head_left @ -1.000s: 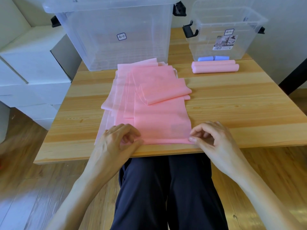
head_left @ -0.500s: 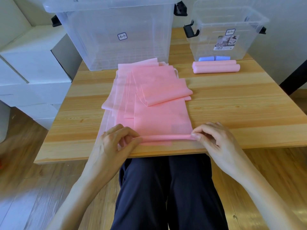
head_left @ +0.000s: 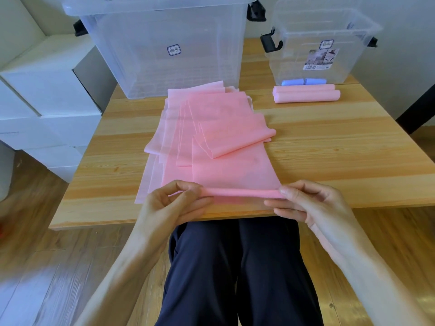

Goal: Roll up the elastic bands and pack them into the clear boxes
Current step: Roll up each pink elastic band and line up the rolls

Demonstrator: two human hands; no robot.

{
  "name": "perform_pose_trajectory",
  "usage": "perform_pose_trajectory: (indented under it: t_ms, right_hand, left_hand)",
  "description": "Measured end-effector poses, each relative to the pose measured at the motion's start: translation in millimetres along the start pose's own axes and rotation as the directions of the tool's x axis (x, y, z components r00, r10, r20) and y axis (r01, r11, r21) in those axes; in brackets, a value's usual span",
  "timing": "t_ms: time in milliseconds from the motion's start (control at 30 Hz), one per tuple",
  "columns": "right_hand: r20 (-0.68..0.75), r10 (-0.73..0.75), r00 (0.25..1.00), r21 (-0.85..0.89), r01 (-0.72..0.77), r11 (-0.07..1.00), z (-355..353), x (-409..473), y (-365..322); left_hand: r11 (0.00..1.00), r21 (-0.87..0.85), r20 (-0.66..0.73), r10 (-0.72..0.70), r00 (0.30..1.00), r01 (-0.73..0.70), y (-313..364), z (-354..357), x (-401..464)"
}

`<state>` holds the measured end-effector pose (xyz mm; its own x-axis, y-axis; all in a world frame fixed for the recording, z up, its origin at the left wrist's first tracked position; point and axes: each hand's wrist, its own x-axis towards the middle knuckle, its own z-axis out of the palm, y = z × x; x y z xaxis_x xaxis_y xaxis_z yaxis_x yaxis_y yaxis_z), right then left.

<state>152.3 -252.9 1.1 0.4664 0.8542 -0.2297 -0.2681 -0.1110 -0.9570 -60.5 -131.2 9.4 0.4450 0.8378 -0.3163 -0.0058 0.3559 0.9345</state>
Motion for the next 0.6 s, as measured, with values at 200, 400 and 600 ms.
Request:
perform_pose_trajectory:
  t_ms: [200,400,600]
  right_hand:
    - [-0.004,0.026,1.0,0.047,-0.025,0.999,1.5,2.1,-1.0]
    - [-0.008,0.064,0.998,0.051,-0.064,0.997,2.5,1.8,0.1]
    - [-0.02,0.097,0.995,0.075,-0.095,0.993,2.7,1.9,0.7]
  left_hand:
    - [0.999,-0.006,0.104,-0.044,0.994,0.045,-1.6,-1.3,4.0]
    - [0.996,0.073,0.183,-0.06,0.981,0.047,-0.5,-1.4,6.9]
    - [0.99,0.136,0.181,-0.05,0.982,0.025,-2.2,-0.2,7.9]
